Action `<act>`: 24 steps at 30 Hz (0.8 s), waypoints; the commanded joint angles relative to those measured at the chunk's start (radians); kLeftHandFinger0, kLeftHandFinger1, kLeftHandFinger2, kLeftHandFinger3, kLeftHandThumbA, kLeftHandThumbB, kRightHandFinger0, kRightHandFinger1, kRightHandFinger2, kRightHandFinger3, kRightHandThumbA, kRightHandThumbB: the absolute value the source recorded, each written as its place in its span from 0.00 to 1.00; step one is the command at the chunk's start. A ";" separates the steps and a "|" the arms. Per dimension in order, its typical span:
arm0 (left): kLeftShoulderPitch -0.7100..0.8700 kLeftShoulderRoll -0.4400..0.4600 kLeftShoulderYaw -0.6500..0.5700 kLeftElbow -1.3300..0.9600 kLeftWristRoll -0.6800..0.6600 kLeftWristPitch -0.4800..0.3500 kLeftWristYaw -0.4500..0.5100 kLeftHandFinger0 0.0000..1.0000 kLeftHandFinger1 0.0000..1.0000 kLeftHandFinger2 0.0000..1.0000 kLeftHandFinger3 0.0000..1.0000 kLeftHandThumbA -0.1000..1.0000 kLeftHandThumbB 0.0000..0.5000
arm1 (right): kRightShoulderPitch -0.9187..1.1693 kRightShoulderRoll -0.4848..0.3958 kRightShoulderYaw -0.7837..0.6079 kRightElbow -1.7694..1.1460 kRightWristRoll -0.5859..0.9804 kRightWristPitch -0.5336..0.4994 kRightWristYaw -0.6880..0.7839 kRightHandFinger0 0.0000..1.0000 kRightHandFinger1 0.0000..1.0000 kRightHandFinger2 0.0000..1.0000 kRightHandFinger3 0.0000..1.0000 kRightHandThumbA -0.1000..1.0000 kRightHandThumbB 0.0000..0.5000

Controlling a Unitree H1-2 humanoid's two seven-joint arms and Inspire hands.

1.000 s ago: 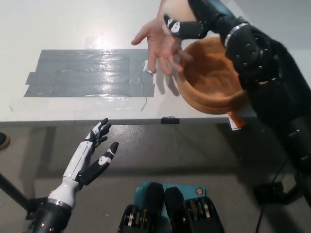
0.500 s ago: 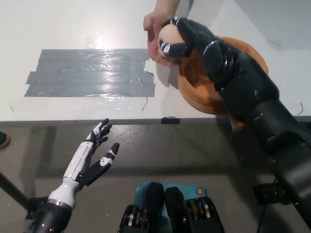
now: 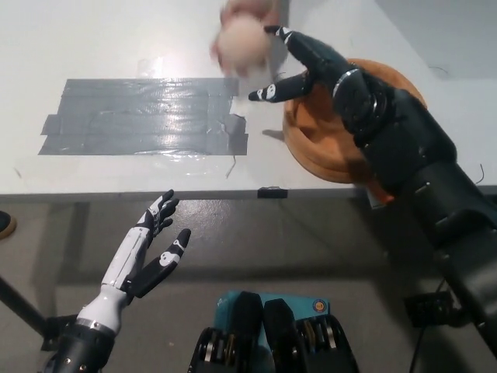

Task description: An emotional support dumpling is kept in a soft plate infront in the middle of the desk infront of the robot. The robot extends its right arm to pick up the dumpling and hands it to a person

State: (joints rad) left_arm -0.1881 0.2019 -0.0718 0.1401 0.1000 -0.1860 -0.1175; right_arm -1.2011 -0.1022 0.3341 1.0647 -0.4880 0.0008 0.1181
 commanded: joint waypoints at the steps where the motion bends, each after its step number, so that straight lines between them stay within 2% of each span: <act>1: -0.015 0.010 0.002 -0.012 0.001 -0.037 -0.004 1.00 1.00 1.00 1.00 0.66 0.52 | -0.035 -0.036 -0.028 -0.078 0.026 -0.056 -0.048 1.00 1.00 1.00 1.00 1.00 1.00; 4: -0.015 0.010 0.002 -0.010 0.002 -0.042 -0.003 1.00 1.00 1.00 1.00 0.66 0.52 | -0.024 -0.056 -0.050 -0.143 0.033 -0.083 -0.067 1.00 1.00 1.00 1.00 1.00 0.96; 8: -0.028 0.007 0.006 -0.005 -0.010 -0.042 -0.006 1.00 1.00 1.00 1.00 0.65 0.53 | 0.014 -0.093 -0.091 -0.360 0.037 -0.022 -0.047 1.00 1.00 1.00 1.00 1.00 0.97; 10: -0.031 0.004 0.009 -0.004 -0.021 -0.029 -0.009 1.00 1.00 1.00 1.00 0.64 0.56 | 0.053 -0.117 -0.102 -0.514 0.027 0.010 -0.023 1.00 1.00 1.00 1.00 1.00 0.97; 11: -0.030 0.004 0.009 -0.007 -0.020 -0.021 -0.009 1.00 1.00 1.00 1.00 0.65 0.55 | 0.098 -0.132 -0.122 -0.649 0.055 0.019 0.010 1.00 1.00 1.00 1.00 1.00 0.94; 12: -0.038 0.007 0.011 -0.006 -0.019 -0.019 -0.009 1.00 1.00 1.00 1.00 0.65 0.55 | 0.102 -0.135 -0.130 -0.678 0.066 0.018 0.017 1.00 1.00 1.00 1.00 1.00 0.94; 14: -0.046 0.013 0.012 -0.008 -0.024 -0.015 -0.015 1.00 1.00 1.00 1.00 0.66 0.53 | 0.175 -0.151 -0.140 -0.909 0.065 0.081 0.062 1.00 1.00 1.00 1.00 1.00 0.96; 19: -0.058 0.010 0.020 -0.013 -0.035 0.004 -0.012 1.00 1.00 1.00 1.00 0.66 0.58 | 0.375 -0.154 -0.158 -1.285 0.126 0.114 0.108 1.00 1.00 1.00 1.00 1.00 0.86; 22: -0.068 0.014 0.012 -0.005 0.001 -0.011 0.001 1.00 1.00 1.00 1.00 0.67 0.50 | 0.511 -0.159 -0.156 -1.443 0.149 0.137 0.125 1.00 1.00 1.00 1.00 1.00 0.77; 24: -0.066 0.012 0.013 -0.007 0.000 -0.009 0.003 1.00 1.00 1.00 1.00 0.65 0.48 | 0.569 -0.151 -0.159 -1.479 0.182 0.132 0.121 1.00 1.00 1.00 1.00 0.97 0.76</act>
State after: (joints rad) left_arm -0.1893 0.2014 -0.0711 0.1480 0.0967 -0.1736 -0.1174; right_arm -0.8272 -0.1876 0.2506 0.2794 -0.4571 0.0348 0.1416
